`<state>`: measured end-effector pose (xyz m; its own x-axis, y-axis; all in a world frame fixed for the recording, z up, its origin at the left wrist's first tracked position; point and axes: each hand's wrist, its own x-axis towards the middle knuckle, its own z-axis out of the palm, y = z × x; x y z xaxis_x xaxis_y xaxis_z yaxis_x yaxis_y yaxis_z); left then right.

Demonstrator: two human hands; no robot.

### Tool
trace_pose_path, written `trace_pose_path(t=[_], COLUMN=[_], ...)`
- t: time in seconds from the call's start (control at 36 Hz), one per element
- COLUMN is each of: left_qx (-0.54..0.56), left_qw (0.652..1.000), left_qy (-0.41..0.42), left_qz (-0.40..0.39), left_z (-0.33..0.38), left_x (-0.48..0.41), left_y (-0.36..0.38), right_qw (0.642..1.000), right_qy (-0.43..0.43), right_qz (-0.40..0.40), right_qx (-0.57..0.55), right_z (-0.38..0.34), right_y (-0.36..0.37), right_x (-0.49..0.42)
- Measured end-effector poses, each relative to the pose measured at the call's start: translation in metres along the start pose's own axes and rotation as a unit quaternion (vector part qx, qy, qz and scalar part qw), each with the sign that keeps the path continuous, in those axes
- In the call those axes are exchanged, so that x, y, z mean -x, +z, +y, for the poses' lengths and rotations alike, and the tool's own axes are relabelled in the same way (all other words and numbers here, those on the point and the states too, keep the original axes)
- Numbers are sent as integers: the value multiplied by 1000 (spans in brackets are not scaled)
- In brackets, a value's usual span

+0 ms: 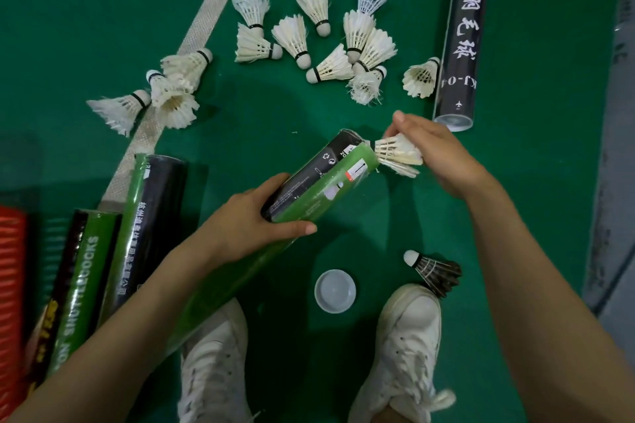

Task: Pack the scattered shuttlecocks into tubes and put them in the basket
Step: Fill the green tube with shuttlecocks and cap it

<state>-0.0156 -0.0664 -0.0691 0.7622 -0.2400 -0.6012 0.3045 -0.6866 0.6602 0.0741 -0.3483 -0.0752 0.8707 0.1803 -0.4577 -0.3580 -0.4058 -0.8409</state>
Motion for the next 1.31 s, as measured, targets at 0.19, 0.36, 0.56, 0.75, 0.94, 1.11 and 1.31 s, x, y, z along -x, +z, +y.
trace_pose_path(t=[0.19, 0.36, 0.56, 0.75, 0.94, 1.11, 1.31], left_qx=[50, 89, 90, -18, -138, -216, -212], left_qw=[997, 992, 989, 998, 989, 975, 976], left_qy=[1, 7, 27, 20, -26, -38, -41], left_qz=[-65, -86, -114, -63, -48, -26, -28], left_z=[2, 2, 16, 16, 9, 12, 14], left_x=[0, 1, -3, -17, -16, -6, 1], left_y=[0, 1, 4, 25, 36, 44, 50], right_qw=[993, 981, 982, 984, 980, 964, 933], right_qy=[72, 74, 81, 110, 135, 212, 236], right_qz=[-68, -85, -148, 78, 143, 43, -56], right_qx=[-66, -159, -86, -113, 37, 155, 265], right_z=[-15, -12, -4, 13, 59, 85, 93], right_y=[3, 19, 38, 36, 23, 6, 5], right_x=[-3, 2, 11, 9, 37, 71, 88])
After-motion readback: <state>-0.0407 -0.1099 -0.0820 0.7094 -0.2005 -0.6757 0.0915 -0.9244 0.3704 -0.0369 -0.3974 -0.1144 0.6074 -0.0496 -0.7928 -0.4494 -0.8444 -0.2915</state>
